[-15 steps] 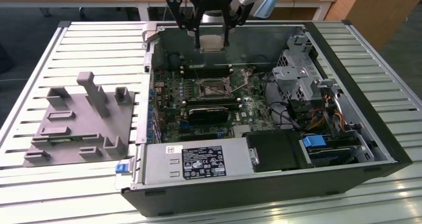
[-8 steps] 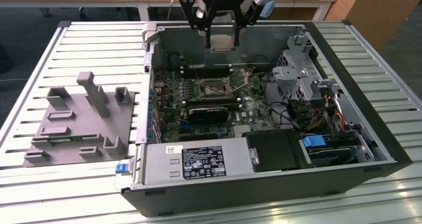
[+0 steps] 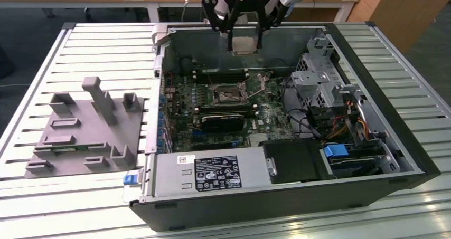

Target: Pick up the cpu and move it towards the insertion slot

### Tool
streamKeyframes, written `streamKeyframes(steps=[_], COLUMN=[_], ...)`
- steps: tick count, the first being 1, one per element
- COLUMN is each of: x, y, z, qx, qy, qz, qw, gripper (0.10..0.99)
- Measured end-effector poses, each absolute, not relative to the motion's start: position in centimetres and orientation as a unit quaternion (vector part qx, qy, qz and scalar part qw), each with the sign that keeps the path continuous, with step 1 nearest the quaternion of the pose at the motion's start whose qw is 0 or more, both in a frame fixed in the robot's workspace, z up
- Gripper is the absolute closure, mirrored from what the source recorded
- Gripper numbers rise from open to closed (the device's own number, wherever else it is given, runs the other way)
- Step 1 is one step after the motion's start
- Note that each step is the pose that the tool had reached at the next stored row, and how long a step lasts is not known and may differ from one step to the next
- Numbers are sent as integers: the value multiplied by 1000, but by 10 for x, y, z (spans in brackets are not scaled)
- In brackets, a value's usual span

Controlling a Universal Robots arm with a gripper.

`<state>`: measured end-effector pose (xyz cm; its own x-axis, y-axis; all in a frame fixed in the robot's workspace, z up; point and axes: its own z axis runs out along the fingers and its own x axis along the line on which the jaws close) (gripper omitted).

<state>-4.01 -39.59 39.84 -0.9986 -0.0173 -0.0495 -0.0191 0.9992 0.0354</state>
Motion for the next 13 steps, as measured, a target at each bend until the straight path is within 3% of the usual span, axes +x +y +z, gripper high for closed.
streamKeyframes(steps=[13], x=[-32], y=[-372], z=[388], qx=[-9], qy=[1000], qz=[18], qw=[24], gripper=[545])
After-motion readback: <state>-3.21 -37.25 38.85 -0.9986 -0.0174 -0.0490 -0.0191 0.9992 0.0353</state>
